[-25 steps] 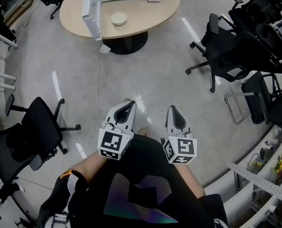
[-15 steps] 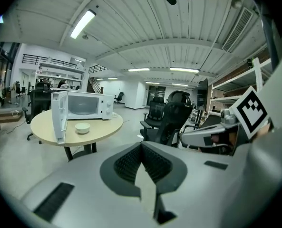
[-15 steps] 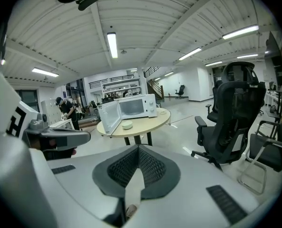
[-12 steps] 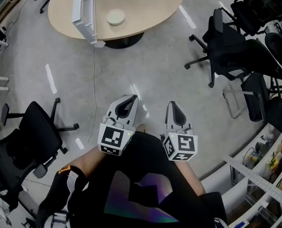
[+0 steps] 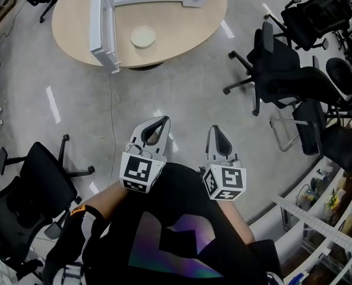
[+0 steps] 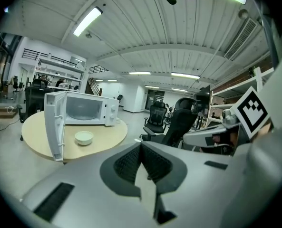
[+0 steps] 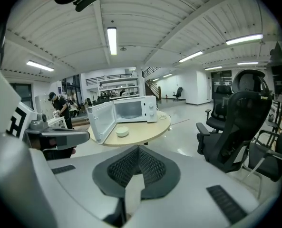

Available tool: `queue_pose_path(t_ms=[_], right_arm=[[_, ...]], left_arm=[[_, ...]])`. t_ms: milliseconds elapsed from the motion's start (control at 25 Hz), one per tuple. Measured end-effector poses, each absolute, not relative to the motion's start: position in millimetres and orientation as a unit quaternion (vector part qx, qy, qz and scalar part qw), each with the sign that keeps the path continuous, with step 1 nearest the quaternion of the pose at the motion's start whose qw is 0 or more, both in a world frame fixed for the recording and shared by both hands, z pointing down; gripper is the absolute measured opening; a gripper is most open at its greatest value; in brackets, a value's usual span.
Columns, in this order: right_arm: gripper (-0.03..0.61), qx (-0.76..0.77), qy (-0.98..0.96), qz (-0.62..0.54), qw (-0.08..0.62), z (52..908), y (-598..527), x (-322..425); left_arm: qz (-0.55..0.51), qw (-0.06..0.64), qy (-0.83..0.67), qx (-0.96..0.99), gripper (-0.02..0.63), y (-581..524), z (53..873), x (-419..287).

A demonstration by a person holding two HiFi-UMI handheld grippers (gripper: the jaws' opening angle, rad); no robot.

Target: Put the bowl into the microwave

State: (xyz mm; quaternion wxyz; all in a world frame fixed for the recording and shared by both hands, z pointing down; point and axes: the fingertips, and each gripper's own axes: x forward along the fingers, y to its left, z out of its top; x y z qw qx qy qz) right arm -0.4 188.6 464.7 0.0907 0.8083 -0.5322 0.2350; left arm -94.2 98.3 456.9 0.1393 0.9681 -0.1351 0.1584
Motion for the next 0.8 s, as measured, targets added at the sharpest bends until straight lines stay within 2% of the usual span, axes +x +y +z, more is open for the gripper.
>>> queue_pose_path(t_ms=[800], right_arm=[[0.015,0.819,-0.521,0.213,0.112,449,95,14]], left_arm=[[0.13,0.146,-0.129,0.972,0.046,-3,450,-81]])
